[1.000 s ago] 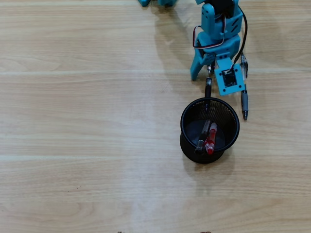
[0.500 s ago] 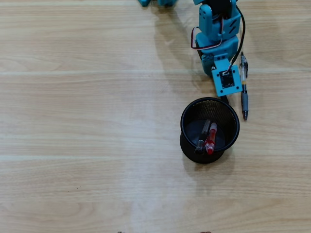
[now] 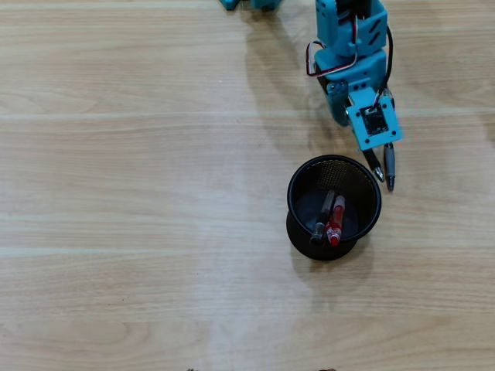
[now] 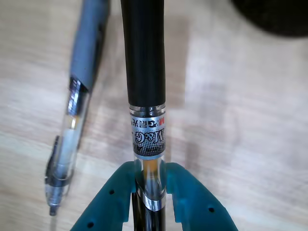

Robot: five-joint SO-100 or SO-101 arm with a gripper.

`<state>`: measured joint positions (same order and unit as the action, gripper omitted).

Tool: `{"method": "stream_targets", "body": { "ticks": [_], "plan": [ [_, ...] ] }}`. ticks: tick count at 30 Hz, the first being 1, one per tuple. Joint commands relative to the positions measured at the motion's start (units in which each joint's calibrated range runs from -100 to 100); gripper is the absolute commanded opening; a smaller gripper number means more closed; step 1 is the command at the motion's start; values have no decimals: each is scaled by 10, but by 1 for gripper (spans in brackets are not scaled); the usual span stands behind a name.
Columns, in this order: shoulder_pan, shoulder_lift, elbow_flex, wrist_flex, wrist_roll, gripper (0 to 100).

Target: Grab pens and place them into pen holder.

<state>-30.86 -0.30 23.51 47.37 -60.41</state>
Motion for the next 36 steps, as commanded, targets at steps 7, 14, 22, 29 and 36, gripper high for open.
{"method": "stream_targets", "body": {
  "ticks": [7, 14, 22, 29, 36],
  "plan": [
    [59, -76, -200, 1, 63, 2],
    [114, -49, -323, -15, 64, 2],
    [140, 14, -365, -121, 21, 2],
    [136, 52, -339, -233, 12, 2],
    [135, 49, -188, -393, -7, 2]
  ]
}}
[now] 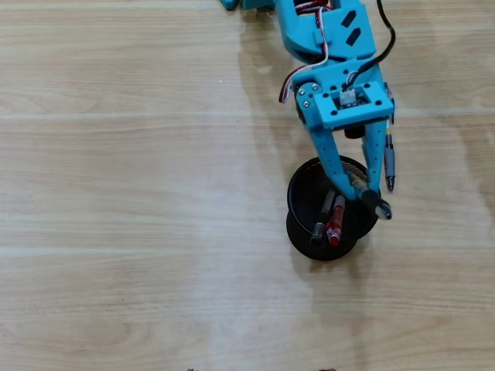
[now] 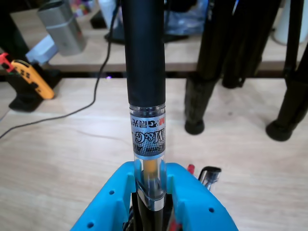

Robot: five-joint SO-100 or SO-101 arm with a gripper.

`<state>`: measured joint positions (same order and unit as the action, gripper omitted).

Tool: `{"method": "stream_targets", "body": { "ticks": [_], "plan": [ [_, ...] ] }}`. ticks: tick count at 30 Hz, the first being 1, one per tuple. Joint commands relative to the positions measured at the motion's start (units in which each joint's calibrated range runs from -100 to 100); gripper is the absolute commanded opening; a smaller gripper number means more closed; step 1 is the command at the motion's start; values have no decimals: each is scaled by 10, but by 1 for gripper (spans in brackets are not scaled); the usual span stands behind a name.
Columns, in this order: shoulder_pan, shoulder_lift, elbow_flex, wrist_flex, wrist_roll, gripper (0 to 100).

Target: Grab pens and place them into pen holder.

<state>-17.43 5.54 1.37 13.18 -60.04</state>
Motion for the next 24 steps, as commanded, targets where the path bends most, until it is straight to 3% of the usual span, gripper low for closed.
{"method": "stream_targets", "body": {
  "ticks": [1, 14, 19, 24],
  "plan": [
    [0, -9, 52, -62, -13, 2],
    [0, -9, 104, -80, -10, 3],
    [-6, -9, 105, -80, -10, 17],
    [-5, -9, 105, -80, 12, 17]
  ]
}}
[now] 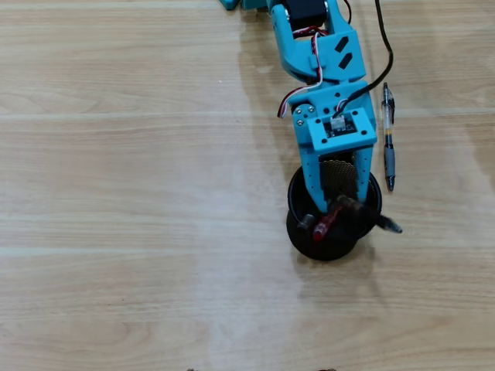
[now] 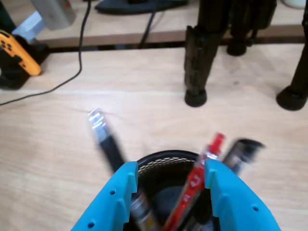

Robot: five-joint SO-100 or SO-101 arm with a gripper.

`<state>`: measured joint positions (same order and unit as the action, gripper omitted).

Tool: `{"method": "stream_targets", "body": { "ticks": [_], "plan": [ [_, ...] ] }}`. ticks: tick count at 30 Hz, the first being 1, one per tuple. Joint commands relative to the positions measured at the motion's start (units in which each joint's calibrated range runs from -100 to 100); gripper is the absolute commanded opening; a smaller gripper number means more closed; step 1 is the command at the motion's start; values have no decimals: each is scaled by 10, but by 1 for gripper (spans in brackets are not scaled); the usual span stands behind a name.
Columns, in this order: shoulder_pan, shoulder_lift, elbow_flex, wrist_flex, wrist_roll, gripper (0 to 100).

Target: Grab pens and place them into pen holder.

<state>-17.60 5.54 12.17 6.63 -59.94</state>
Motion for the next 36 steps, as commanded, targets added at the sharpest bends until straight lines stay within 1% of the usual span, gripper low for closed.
{"method": "stream_targets", "body": {
  "ticks": [1, 4, 7, 8, 10, 12, 16, 17, 19, 21, 22, 25, 28, 32, 36],
  "plan": [
    [-2, -9, -4, -14, 11, 17],
    [-5, -16, -10, -14, 21, 17],
    [-10, -47, -10, -6, 59, 17],
    [-19, -61, -8, 4, 73, 17],
    [-37, -88, -12, 67, 101, 18],
    [-59, -112, -31, 186, 114, 18],
    [-109, -126, -125, 519, 106, 18],
    [-122, -120, -150, 592, 94, 18],
    [-142, -95, -186, 715, 51, 18],
    [-159, -64, -196, 798, 9, 18],
    [-170, -49, -198, 818, -7, 18],
    [-195, -9, -202, 816, -20, 18],
    [-210, 28, -208, 782, -24, 18],
    [-228, 69, -210, 745, -63, 18],
    [-243, 92, -211, 676, -94, 18]
  ]
}}
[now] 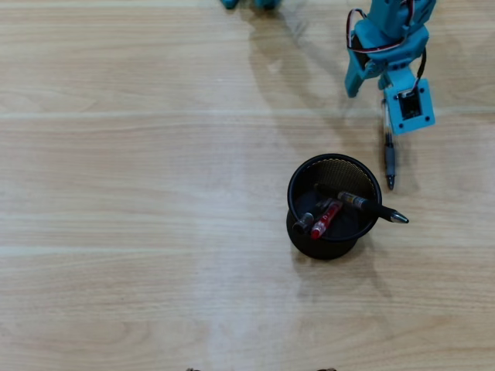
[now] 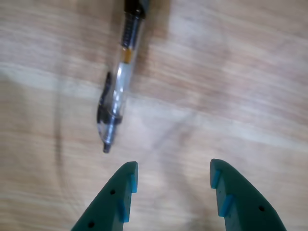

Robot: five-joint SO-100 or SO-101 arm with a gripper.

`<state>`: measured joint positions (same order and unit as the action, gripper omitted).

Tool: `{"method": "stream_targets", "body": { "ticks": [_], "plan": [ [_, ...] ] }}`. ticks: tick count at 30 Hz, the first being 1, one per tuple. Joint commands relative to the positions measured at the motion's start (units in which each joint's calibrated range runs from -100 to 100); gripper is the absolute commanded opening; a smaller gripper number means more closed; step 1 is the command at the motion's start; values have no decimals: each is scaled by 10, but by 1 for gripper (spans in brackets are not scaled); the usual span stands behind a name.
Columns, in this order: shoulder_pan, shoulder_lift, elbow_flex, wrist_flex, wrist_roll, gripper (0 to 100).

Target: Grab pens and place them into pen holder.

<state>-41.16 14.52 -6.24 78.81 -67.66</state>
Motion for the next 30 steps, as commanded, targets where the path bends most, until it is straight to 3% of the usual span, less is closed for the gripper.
{"method": "stream_targets", "body": {
  "ticks": [1, 8, 30],
  "plan": [
    [-9, 7, -25, -67, -22, 18],
    [-18, 57, -26, -173, -37, 25],
    [-21, 124, -20, -190, -39, 26]
  ]
}}
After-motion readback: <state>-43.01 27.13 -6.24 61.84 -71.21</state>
